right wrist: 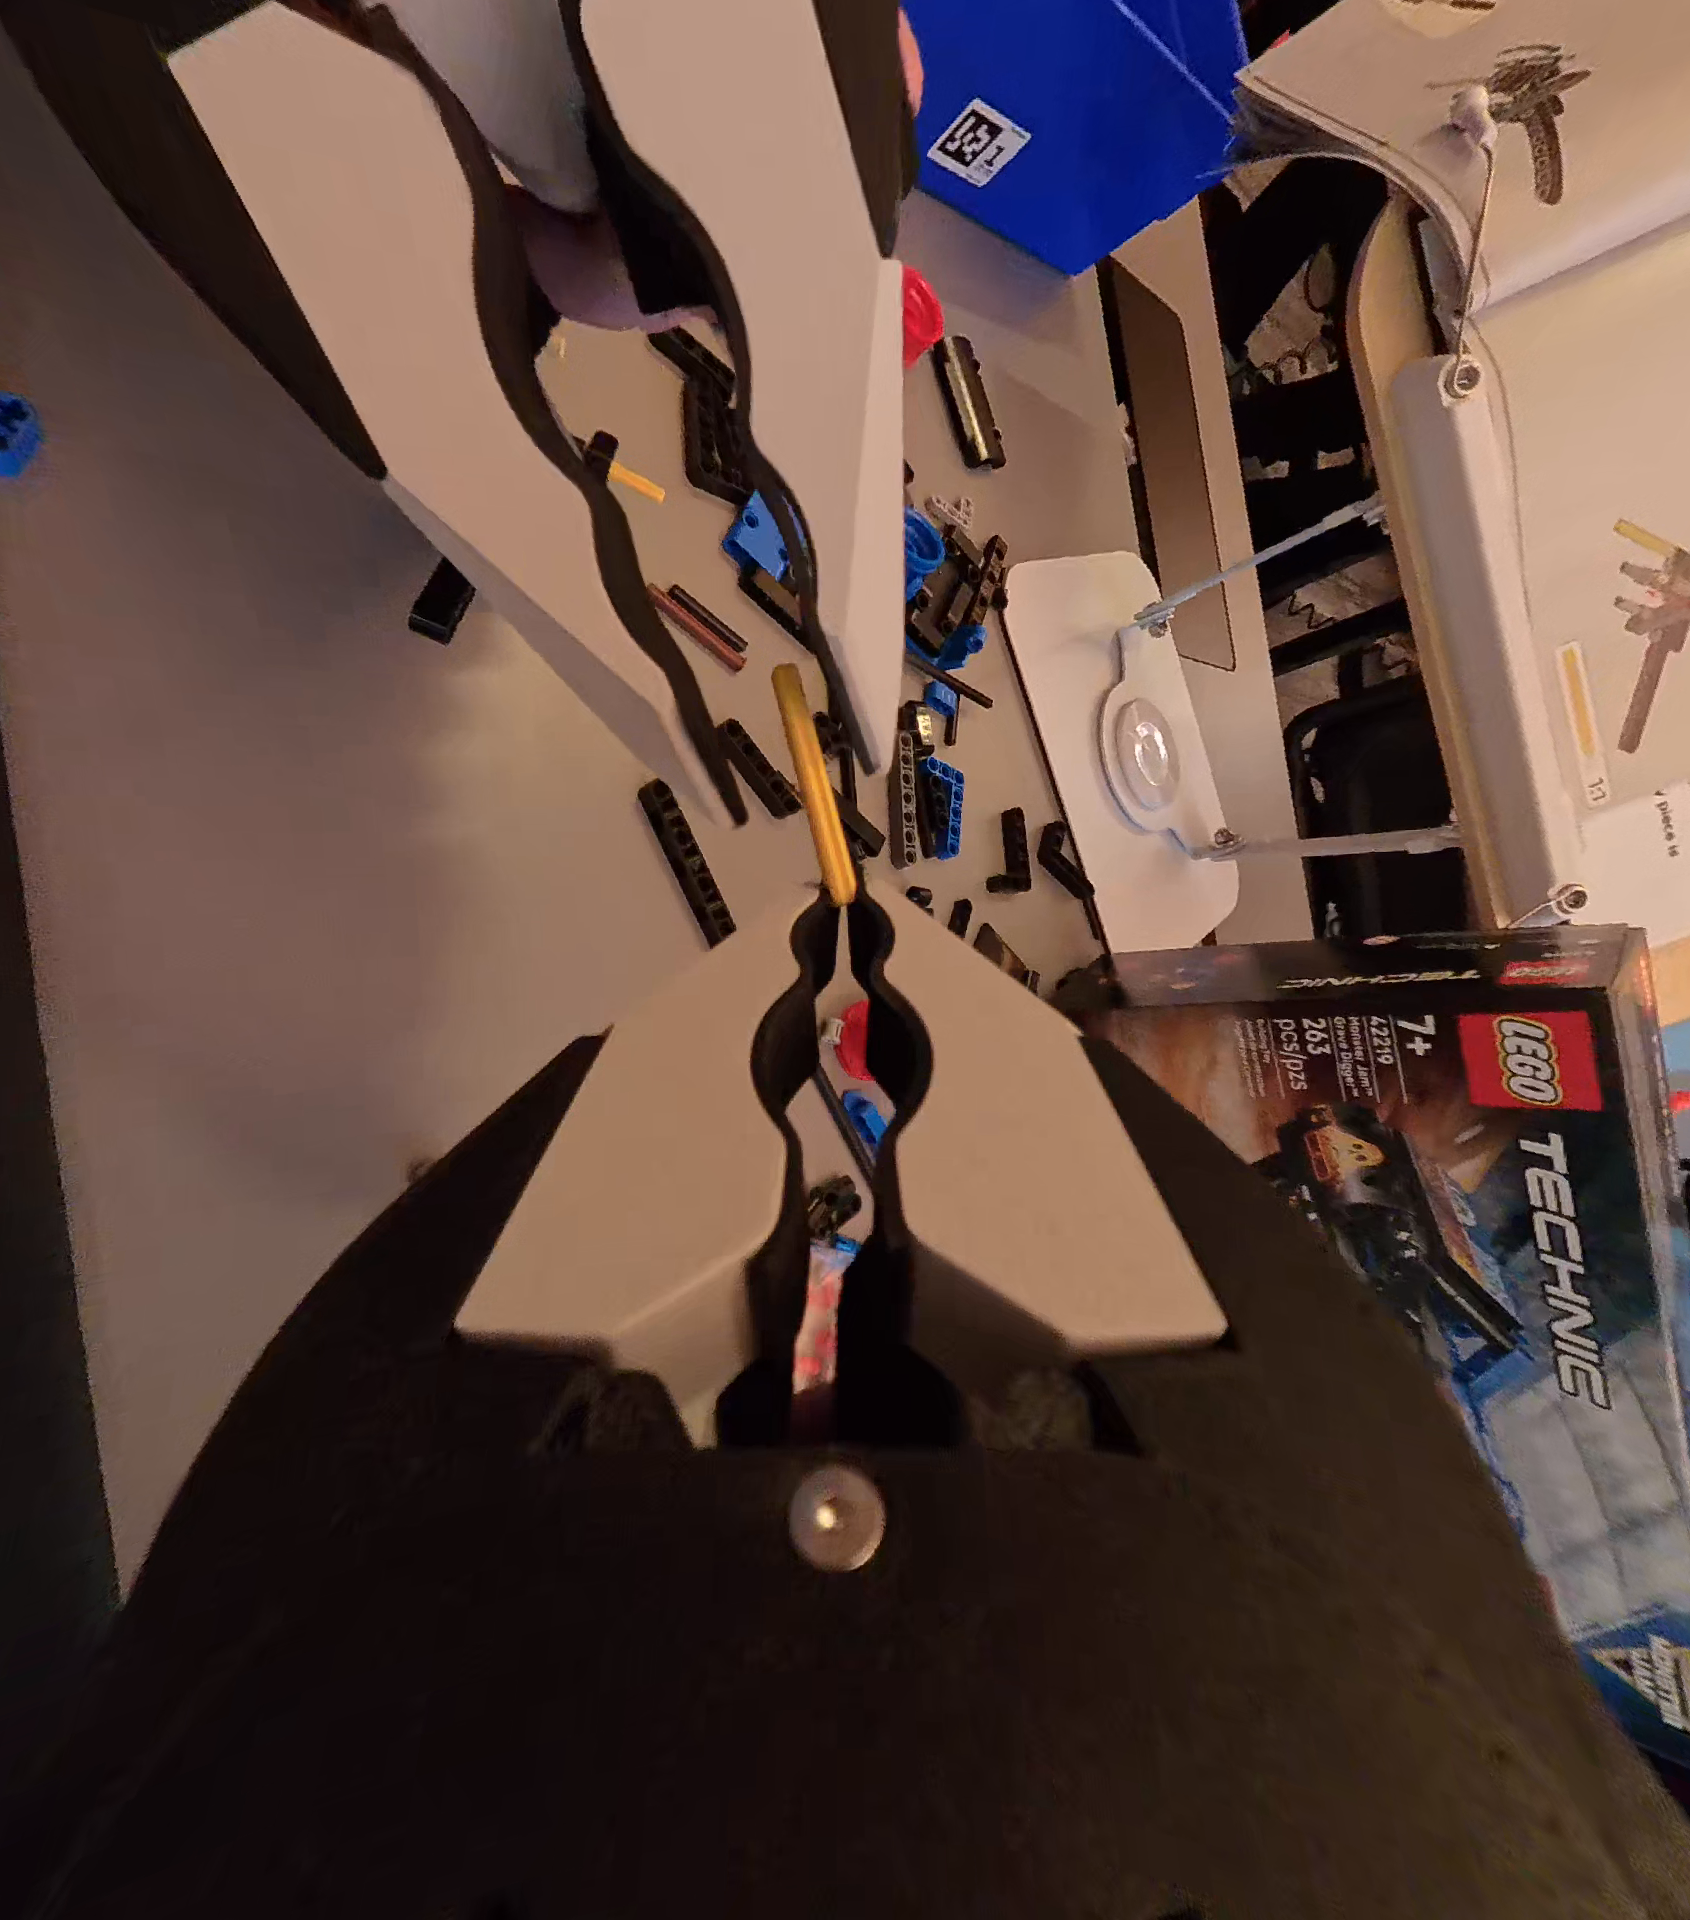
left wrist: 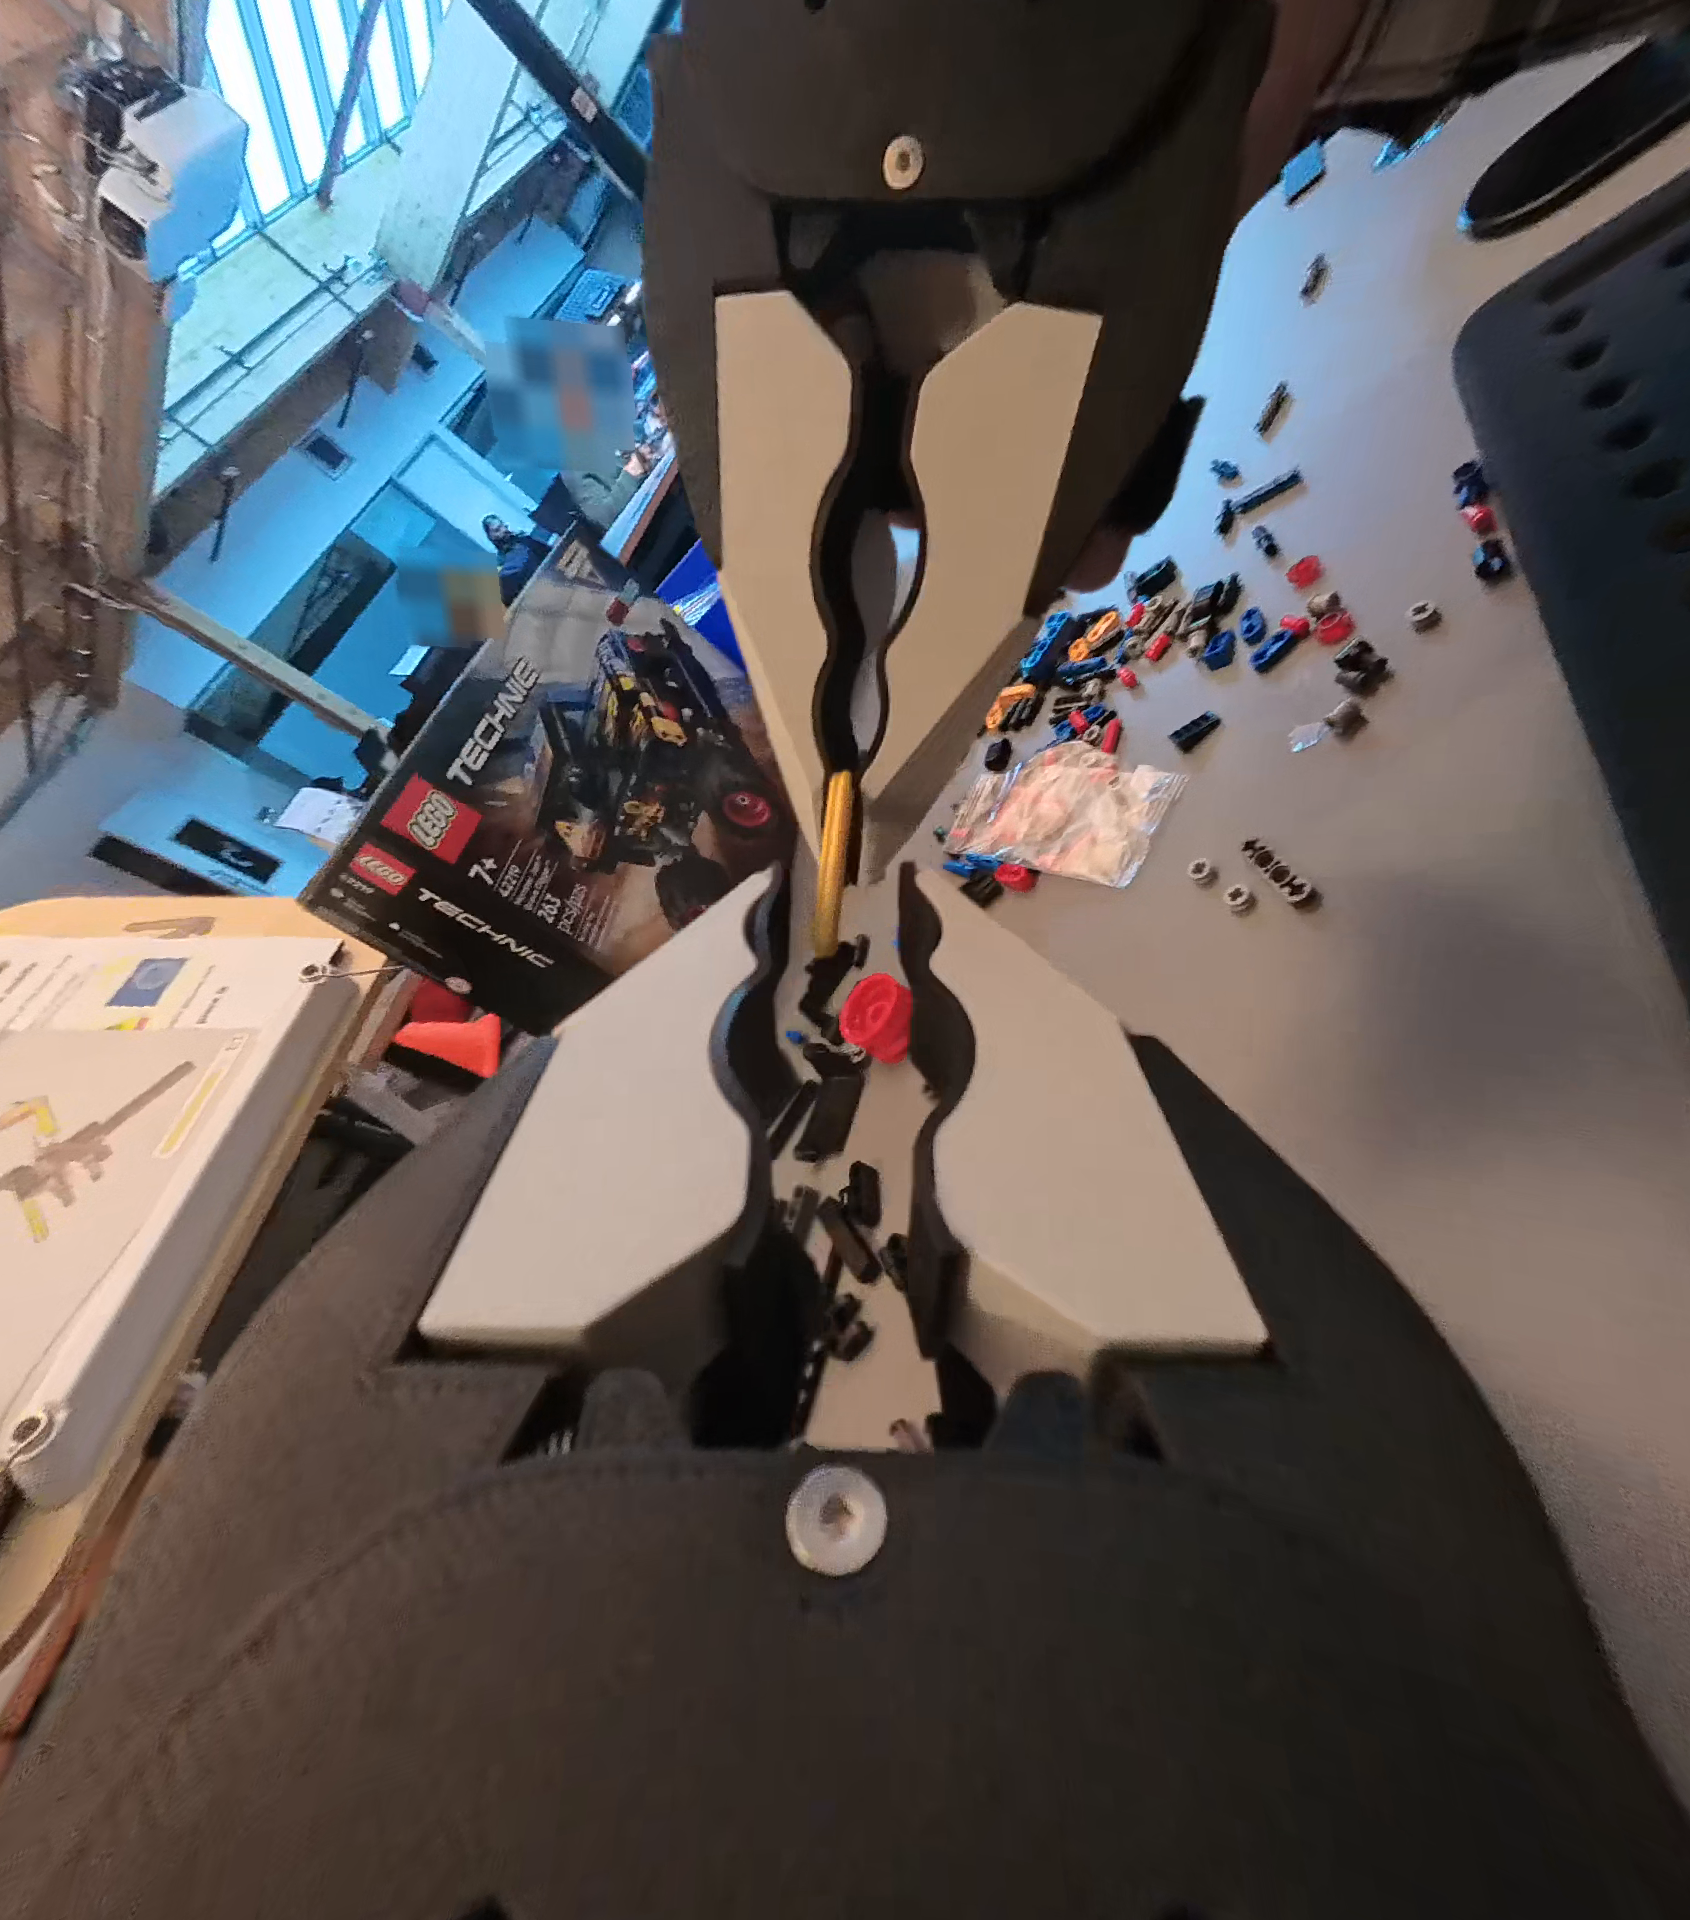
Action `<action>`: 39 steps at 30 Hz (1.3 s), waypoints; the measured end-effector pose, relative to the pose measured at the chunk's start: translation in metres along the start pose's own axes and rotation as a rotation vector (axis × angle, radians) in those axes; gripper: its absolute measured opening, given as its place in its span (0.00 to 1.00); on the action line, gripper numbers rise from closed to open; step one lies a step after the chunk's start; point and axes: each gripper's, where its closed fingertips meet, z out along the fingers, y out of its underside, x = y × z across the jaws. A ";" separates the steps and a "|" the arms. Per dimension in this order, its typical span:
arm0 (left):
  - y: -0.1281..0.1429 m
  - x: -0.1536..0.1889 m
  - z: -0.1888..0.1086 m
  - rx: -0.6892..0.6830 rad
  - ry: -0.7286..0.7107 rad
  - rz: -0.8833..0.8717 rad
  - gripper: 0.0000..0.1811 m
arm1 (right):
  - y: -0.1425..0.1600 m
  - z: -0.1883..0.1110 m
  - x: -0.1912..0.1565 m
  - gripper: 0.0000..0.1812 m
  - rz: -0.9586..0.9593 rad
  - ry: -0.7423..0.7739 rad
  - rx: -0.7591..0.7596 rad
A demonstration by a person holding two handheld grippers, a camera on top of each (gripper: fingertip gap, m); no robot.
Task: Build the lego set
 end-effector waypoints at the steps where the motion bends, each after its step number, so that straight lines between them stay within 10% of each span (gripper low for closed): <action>1: 0.000 -0.001 0.000 -0.005 -0.008 0.004 0.10 | 0.000 0.000 0.000 0.00 -0.007 0.005 -0.003; 39: 0.015 0.007 0.014 -0.072 0.049 -0.068 0.07 | 0.004 -0.004 -0.006 0.00 -0.097 0.106 -0.026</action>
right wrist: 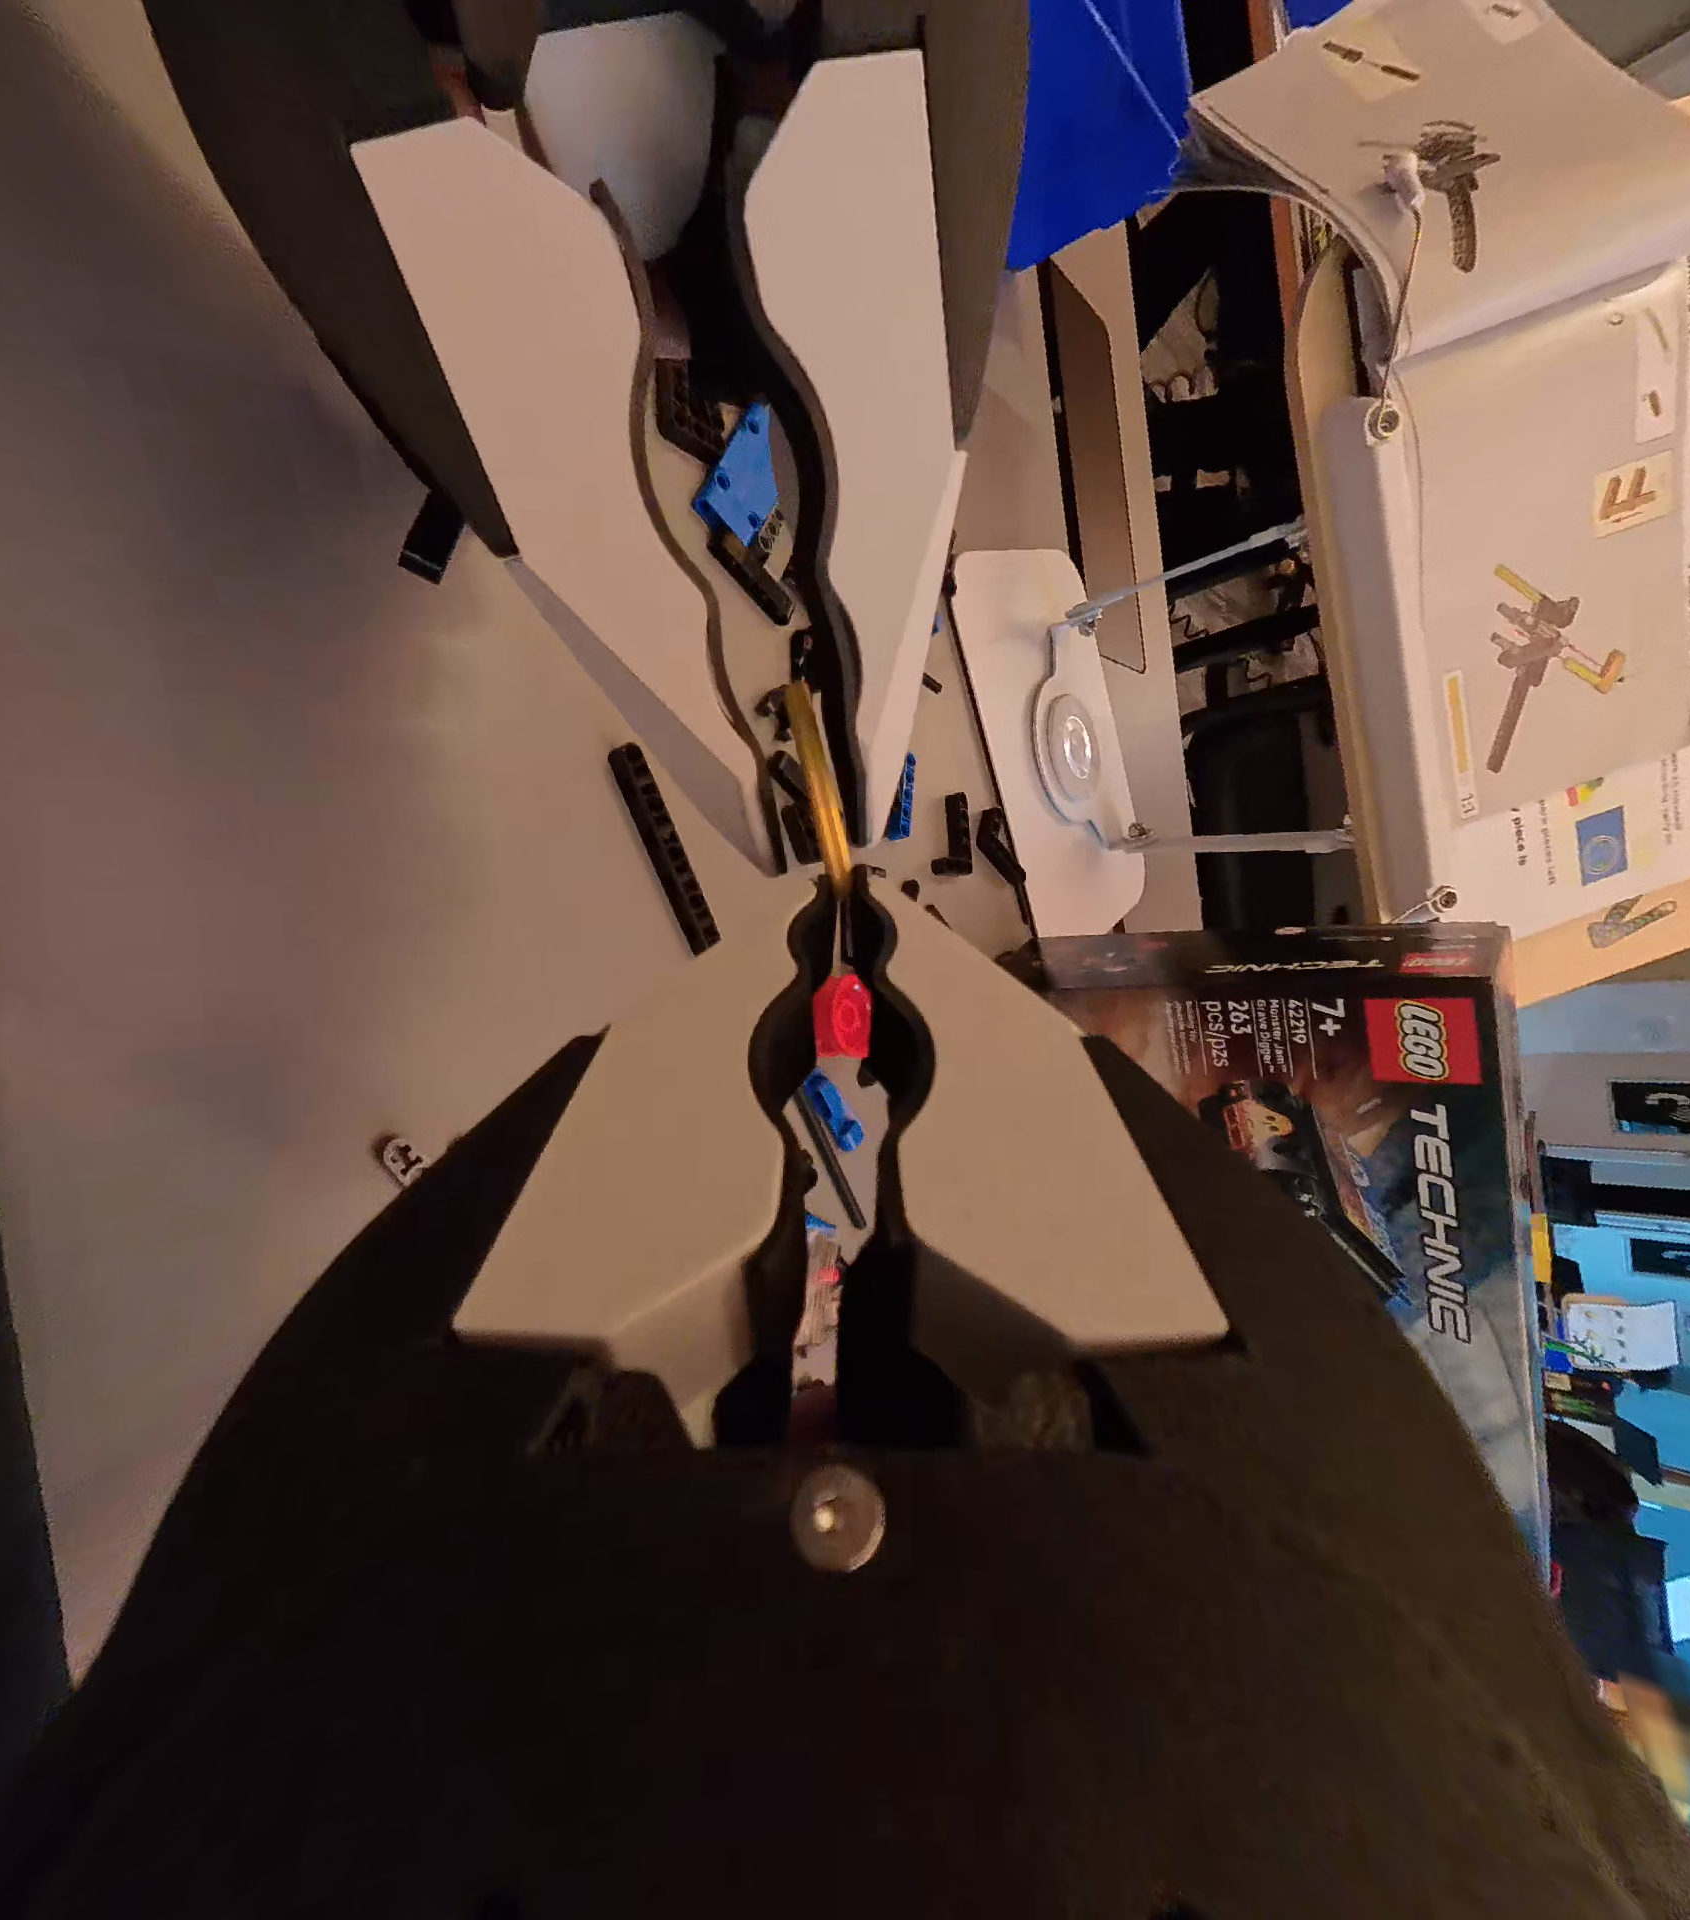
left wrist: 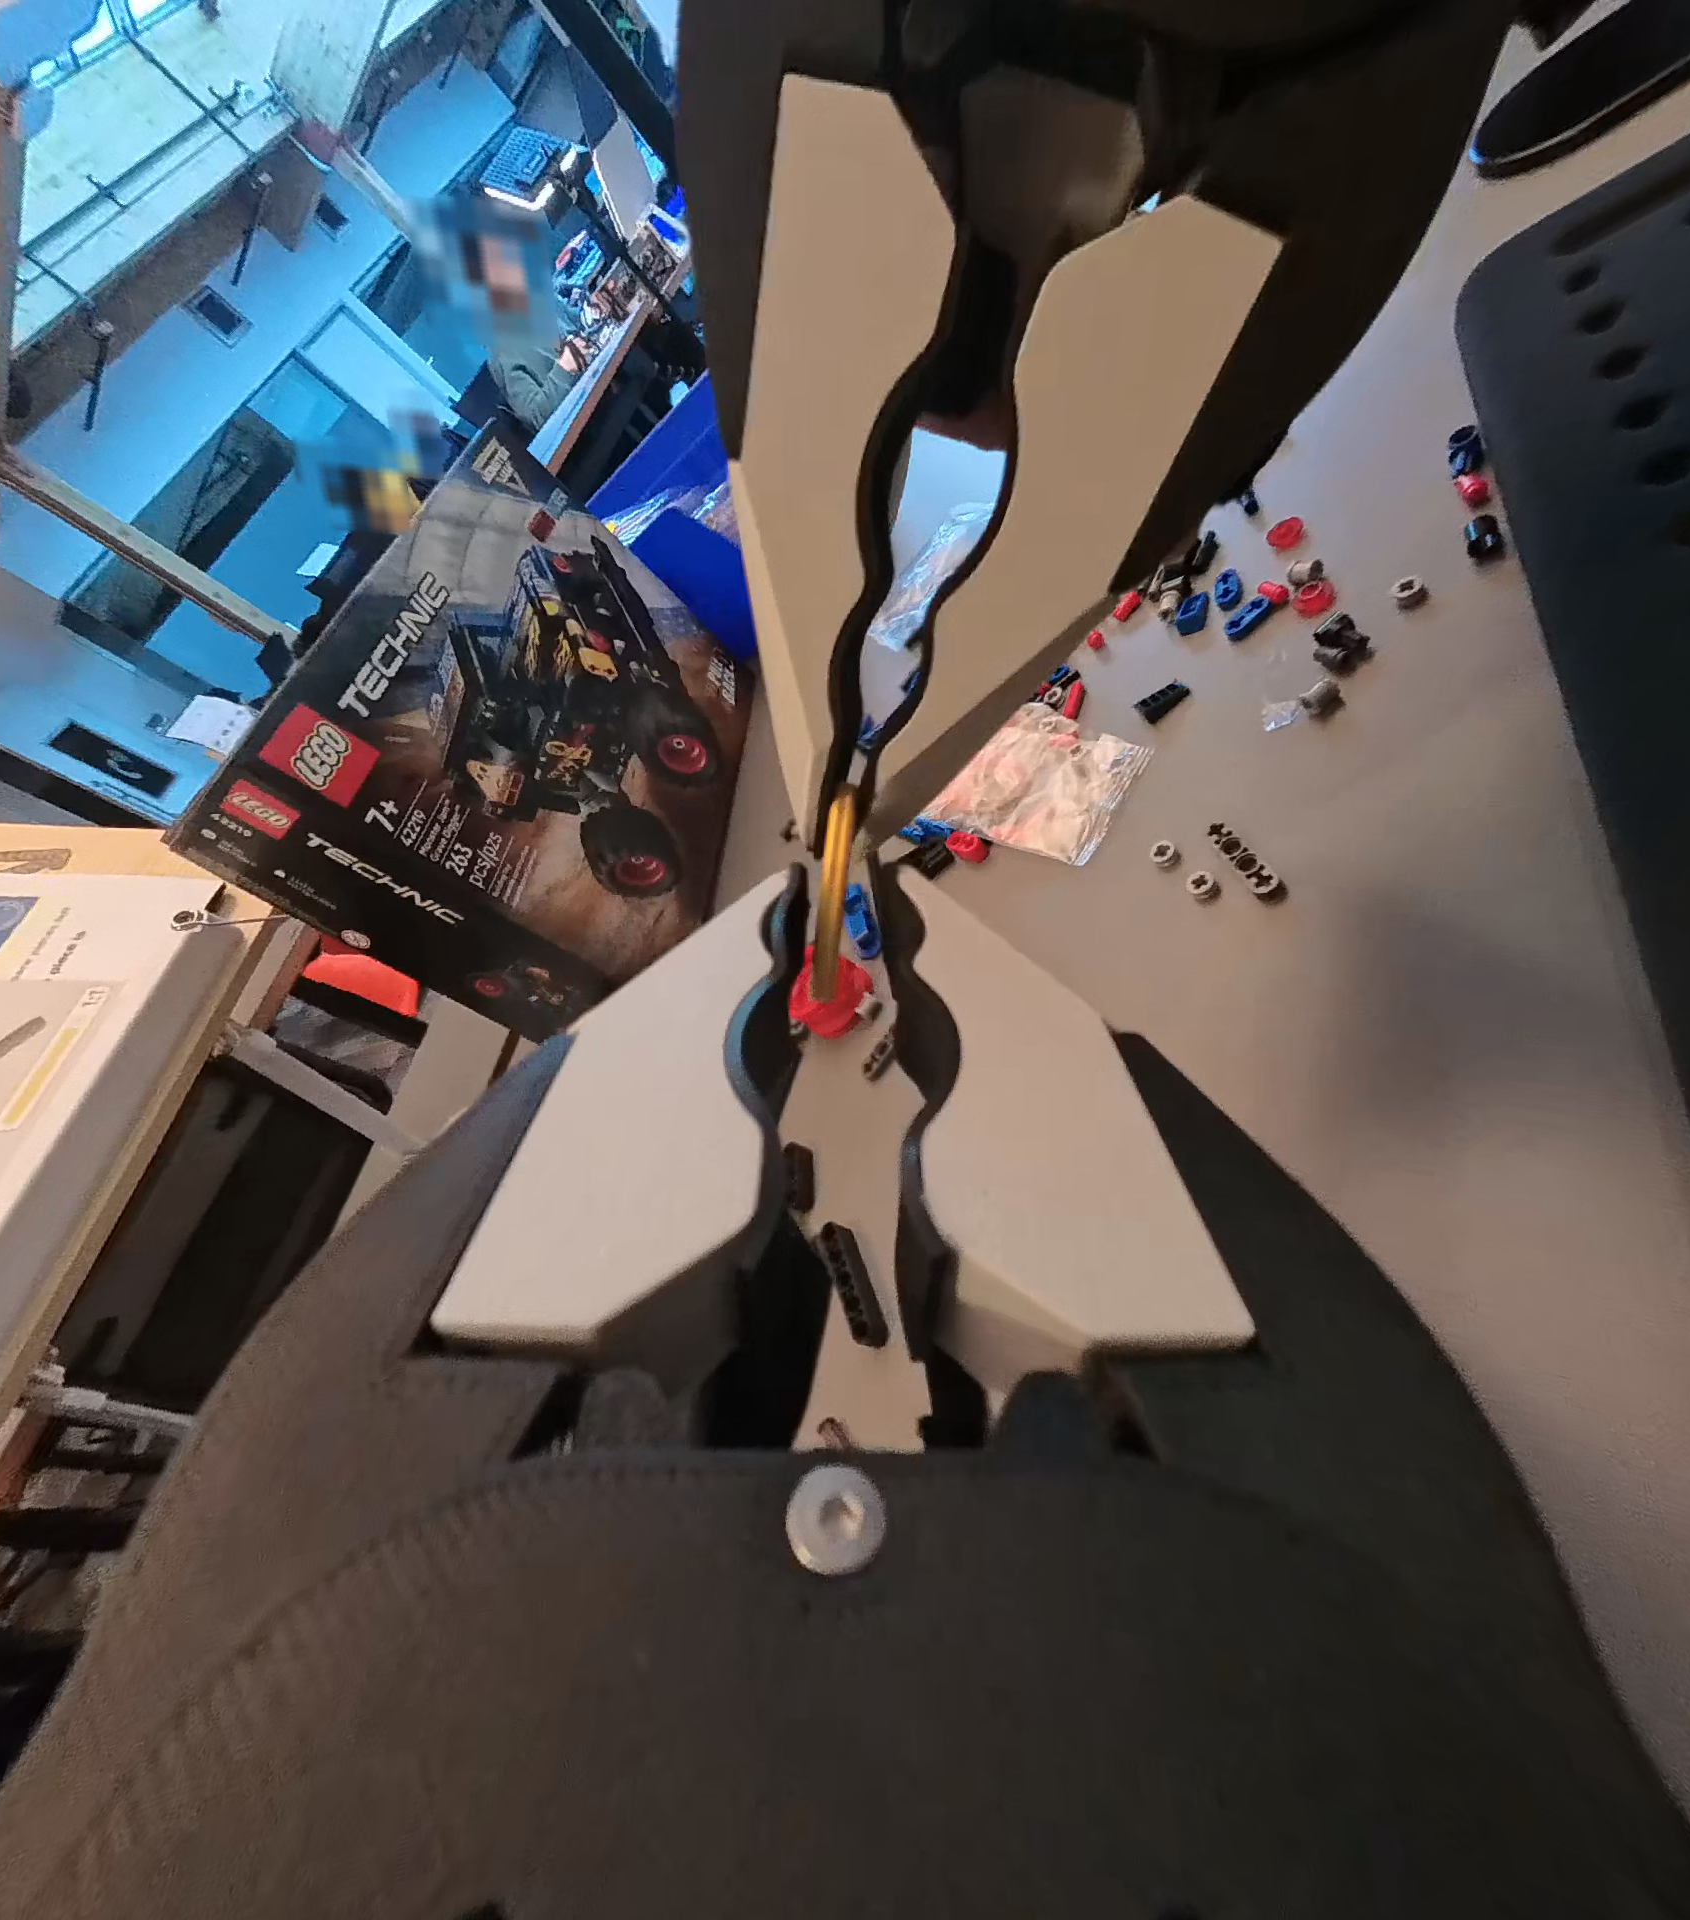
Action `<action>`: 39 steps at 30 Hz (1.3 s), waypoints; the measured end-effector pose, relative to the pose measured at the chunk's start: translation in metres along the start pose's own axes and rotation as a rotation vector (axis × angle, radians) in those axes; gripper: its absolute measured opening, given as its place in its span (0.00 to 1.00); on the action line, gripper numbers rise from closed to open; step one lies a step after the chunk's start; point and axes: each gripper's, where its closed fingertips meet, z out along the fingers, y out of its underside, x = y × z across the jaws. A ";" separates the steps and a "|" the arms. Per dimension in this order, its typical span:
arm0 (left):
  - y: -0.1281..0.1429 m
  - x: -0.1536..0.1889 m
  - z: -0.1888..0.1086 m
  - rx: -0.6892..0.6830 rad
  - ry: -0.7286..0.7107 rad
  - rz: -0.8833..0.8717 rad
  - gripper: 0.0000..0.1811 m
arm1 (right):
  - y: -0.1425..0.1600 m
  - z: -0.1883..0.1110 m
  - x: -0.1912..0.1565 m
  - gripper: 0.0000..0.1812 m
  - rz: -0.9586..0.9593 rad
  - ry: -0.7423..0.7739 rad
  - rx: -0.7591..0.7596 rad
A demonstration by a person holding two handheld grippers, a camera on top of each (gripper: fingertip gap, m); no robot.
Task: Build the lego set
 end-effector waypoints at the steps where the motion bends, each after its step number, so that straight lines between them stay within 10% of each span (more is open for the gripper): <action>1: 0.001 0.000 0.000 -0.004 -0.005 0.008 0.06 | 0.001 0.001 0.000 0.00 -0.004 0.002 -0.007; 39: 0.005 -0.006 -0.007 -0.042 -0.030 0.029 0.01 | 0.035 -0.023 0.041 0.09 0.171 0.101 -0.006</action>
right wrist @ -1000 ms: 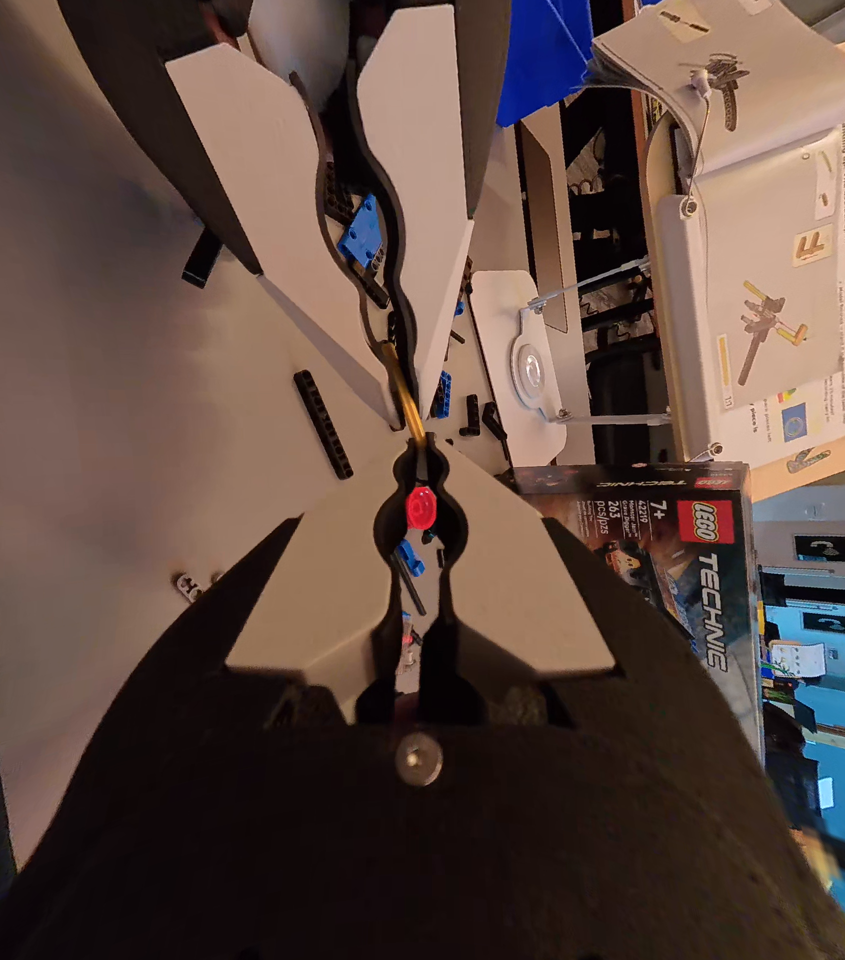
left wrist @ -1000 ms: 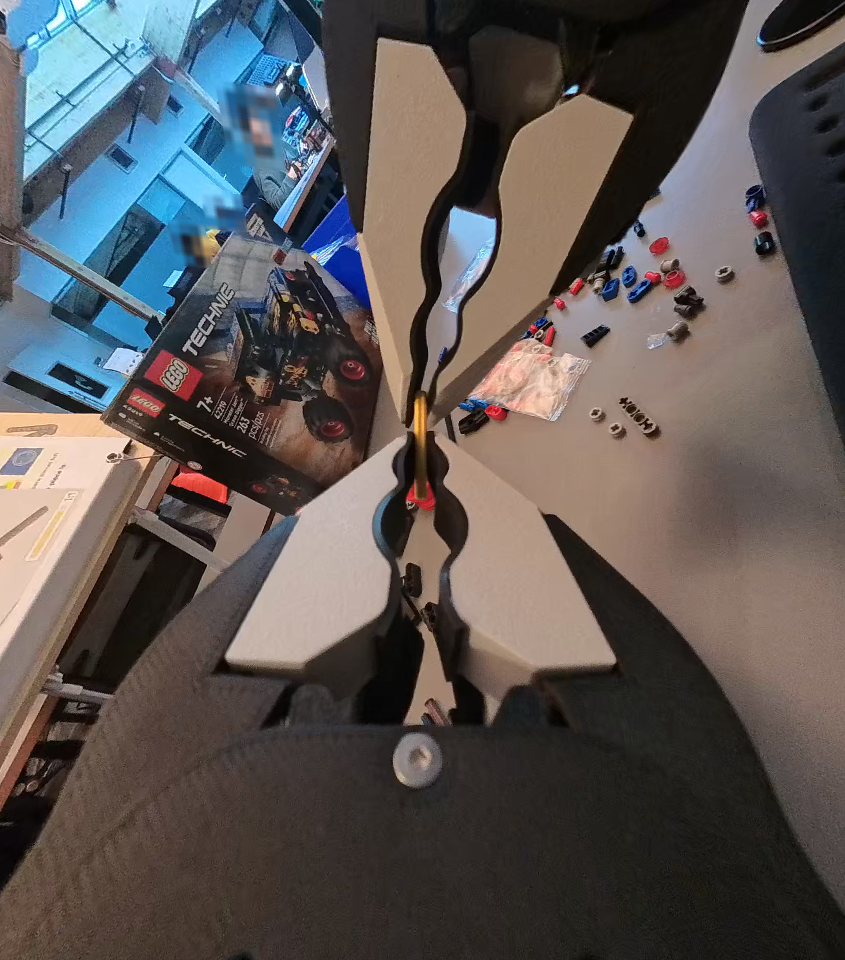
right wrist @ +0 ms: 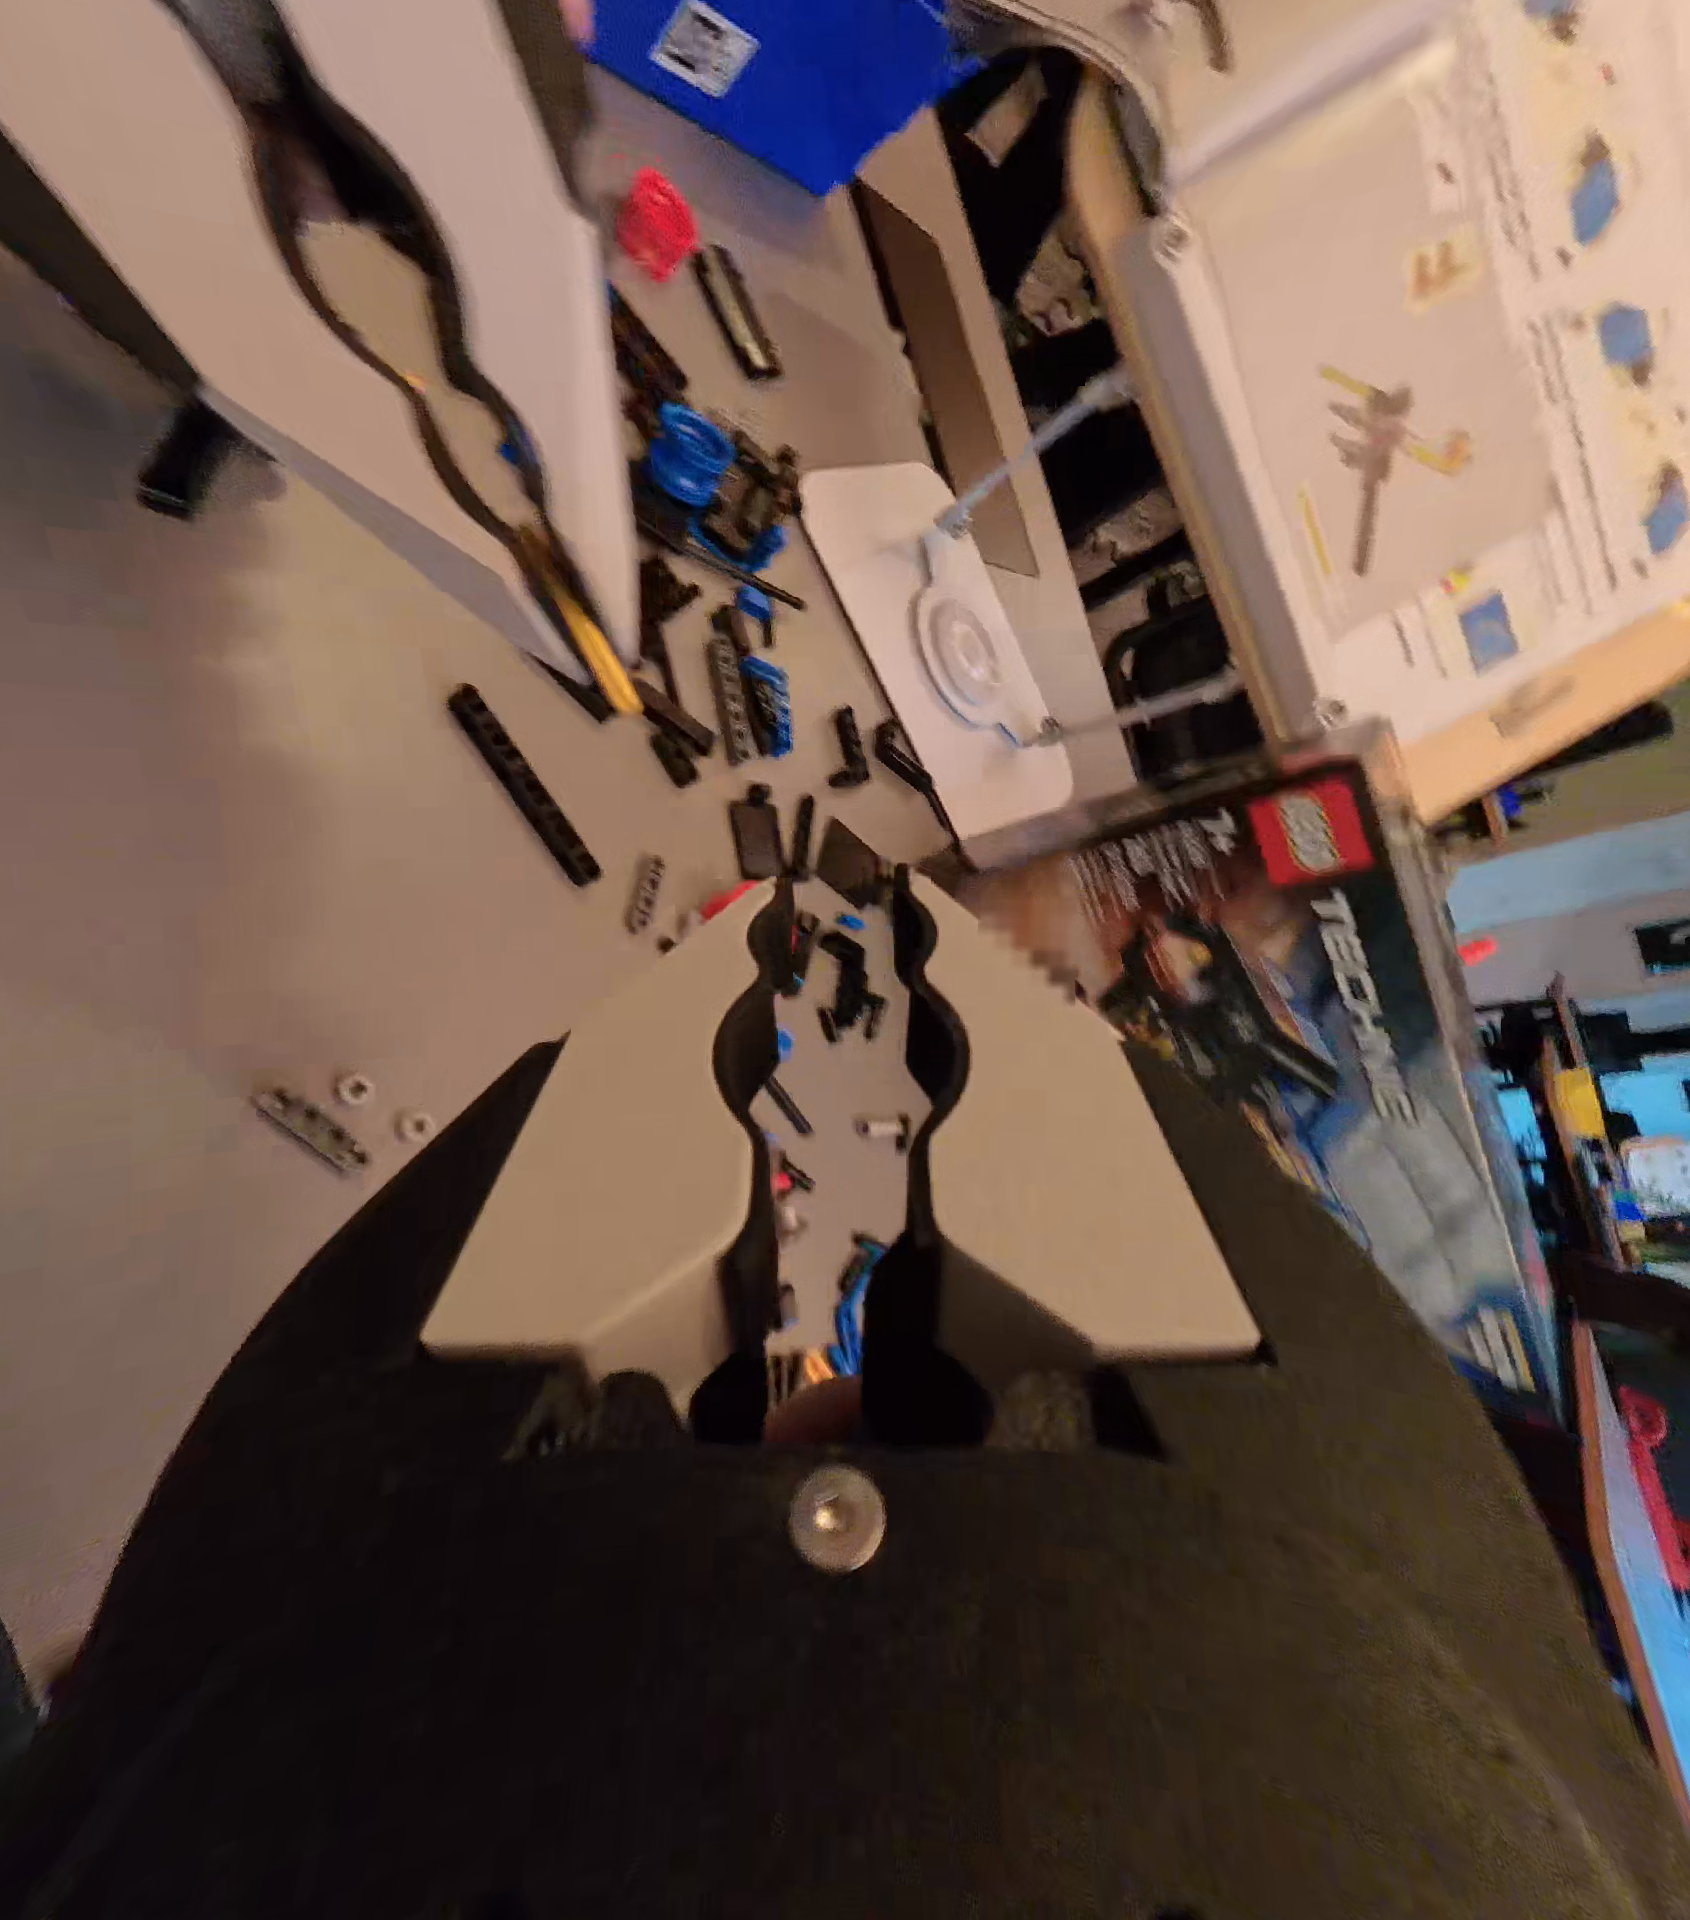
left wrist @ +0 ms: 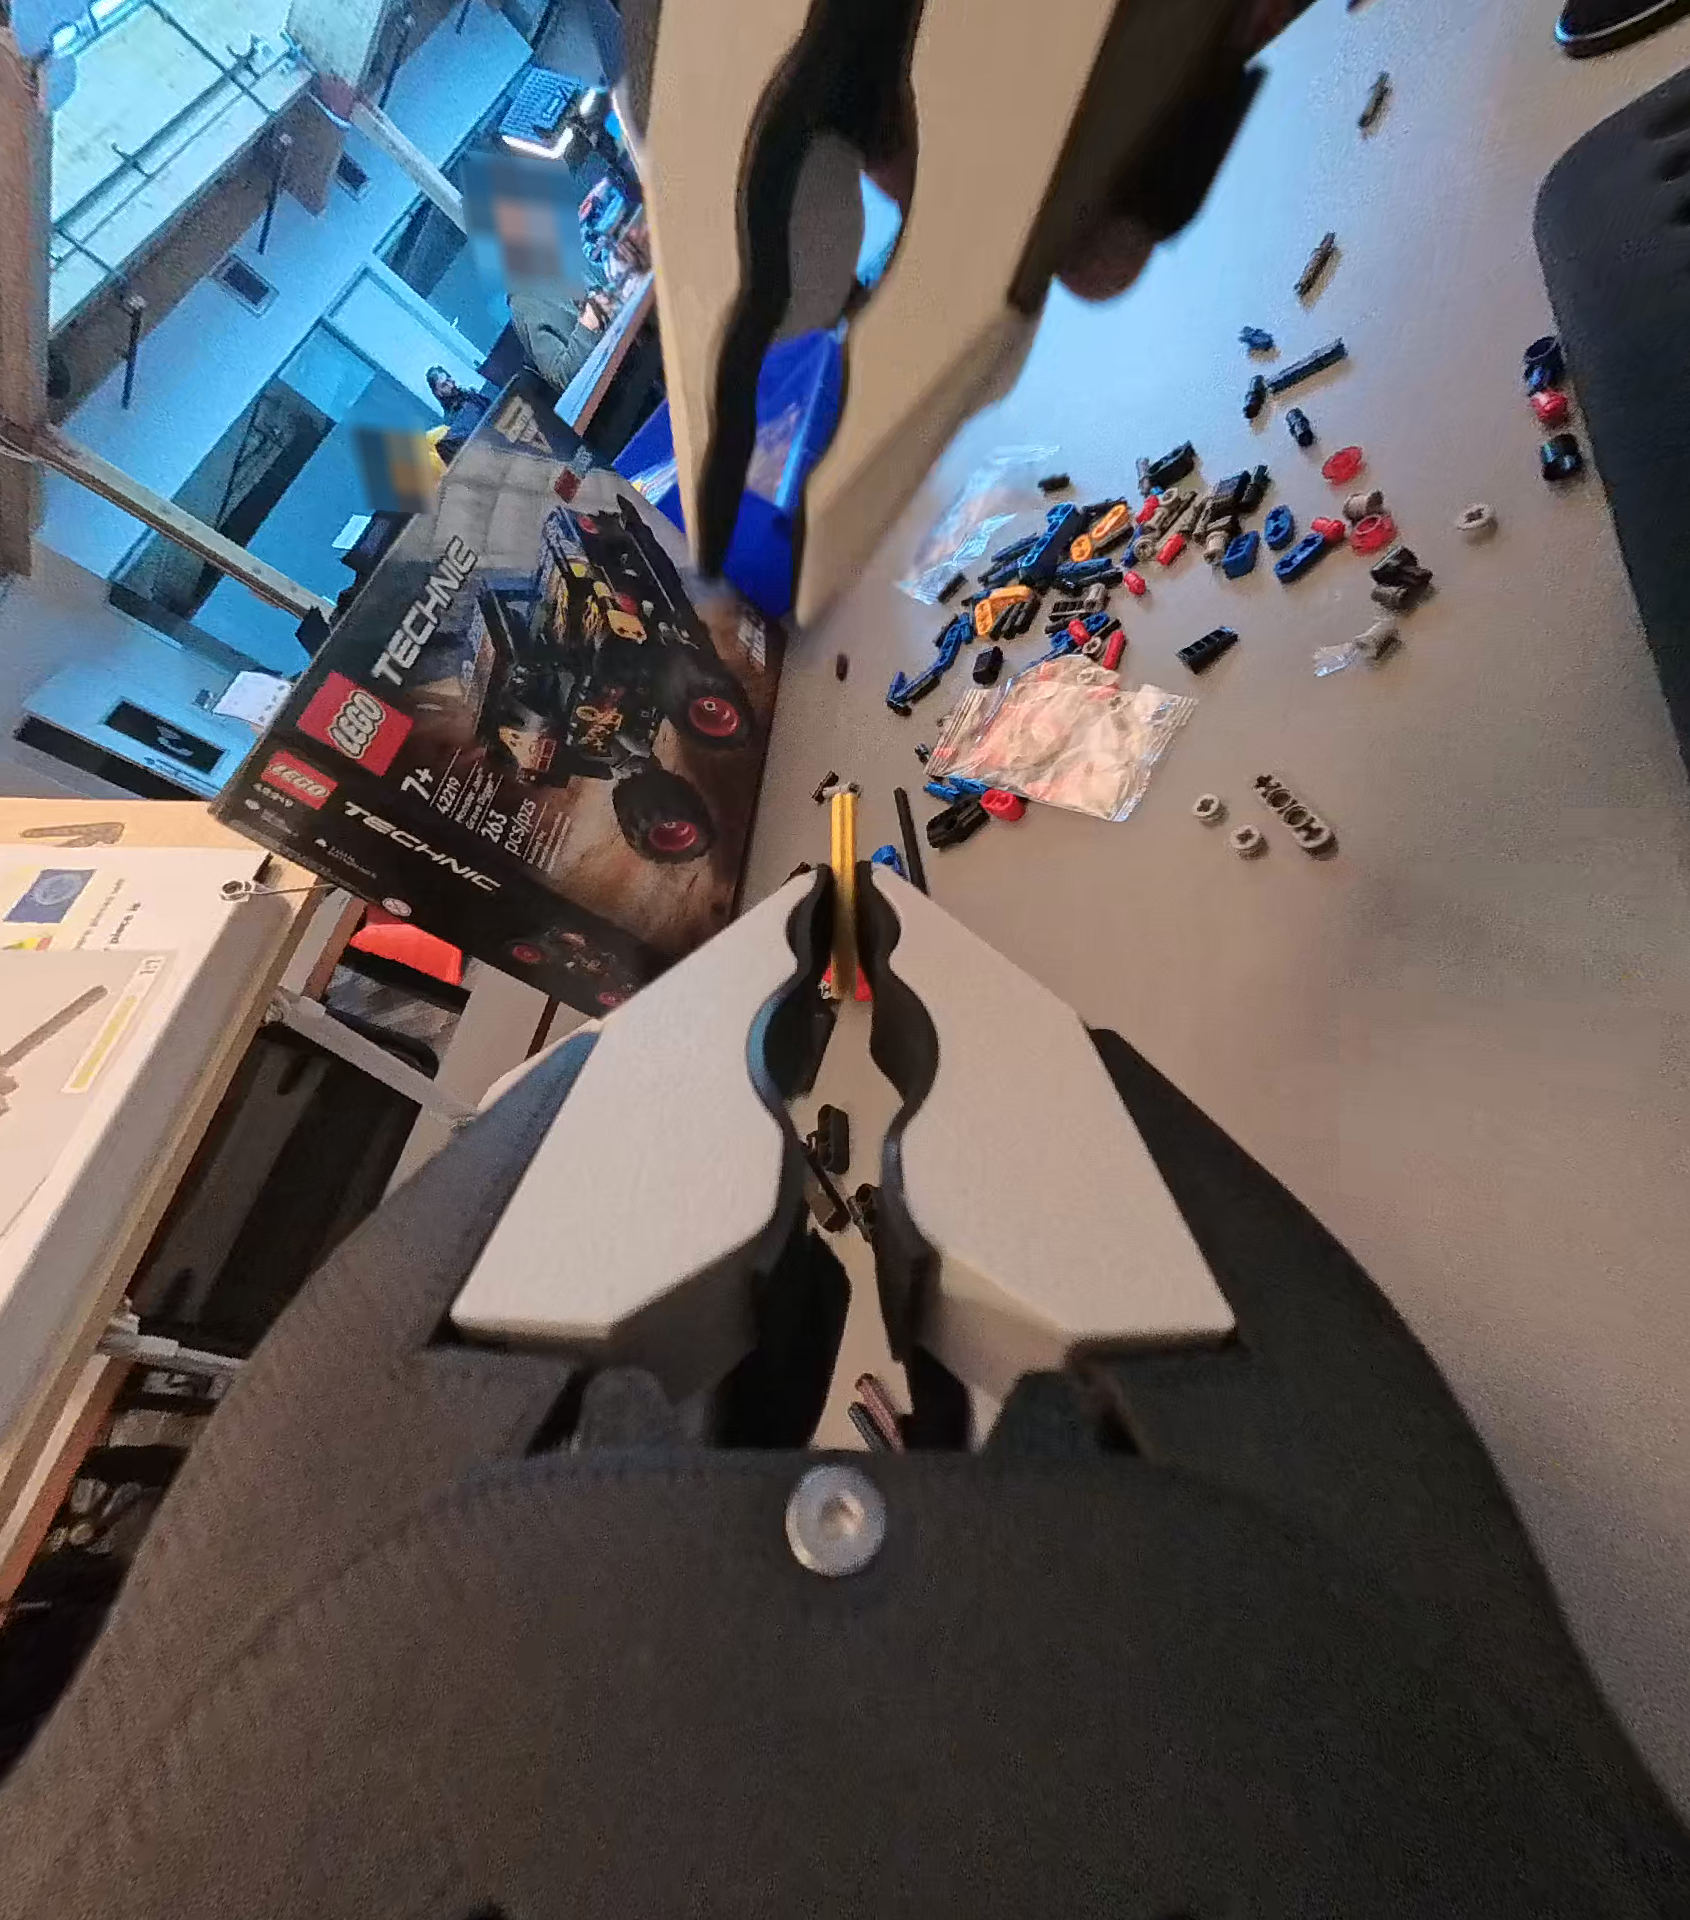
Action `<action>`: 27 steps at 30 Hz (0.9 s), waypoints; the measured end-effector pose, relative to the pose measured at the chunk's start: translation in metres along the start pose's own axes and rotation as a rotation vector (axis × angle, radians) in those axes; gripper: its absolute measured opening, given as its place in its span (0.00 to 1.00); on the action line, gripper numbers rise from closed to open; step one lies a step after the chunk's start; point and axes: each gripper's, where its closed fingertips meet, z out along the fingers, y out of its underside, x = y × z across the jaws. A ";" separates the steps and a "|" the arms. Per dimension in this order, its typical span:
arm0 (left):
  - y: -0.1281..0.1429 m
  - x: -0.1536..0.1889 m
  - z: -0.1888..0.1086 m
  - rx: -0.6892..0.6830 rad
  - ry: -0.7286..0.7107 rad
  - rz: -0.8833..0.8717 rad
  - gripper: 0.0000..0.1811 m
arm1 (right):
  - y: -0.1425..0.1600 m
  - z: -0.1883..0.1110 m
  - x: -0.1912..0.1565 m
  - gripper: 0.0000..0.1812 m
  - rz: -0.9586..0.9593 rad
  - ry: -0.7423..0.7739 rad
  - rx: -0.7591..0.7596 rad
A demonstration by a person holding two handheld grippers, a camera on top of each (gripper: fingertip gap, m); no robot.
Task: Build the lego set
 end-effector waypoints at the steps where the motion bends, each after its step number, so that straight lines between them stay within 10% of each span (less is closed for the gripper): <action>1: 0.001 0.000 0.000 -0.002 0.000 -0.005 0.01 | 0.009 -0.006 0.010 0.09 0.020 0.023 -0.018; 8: 0.004 0.000 0.000 -0.011 0.007 -0.017 0.01 | 0.082 -0.032 0.000 0.07 0.215 -0.154 -0.192; 15: 0.011 0.001 0.002 -0.023 0.018 -0.033 0.01 | 0.082 -0.026 -0.059 0.06 0.218 -0.363 -0.168; 27: 0.015 0.004 0.002 -0.027 0.033 -0.042 0.01 | 0.129 -0.058 -0.061 0.03 0.300 -0.390 -0.294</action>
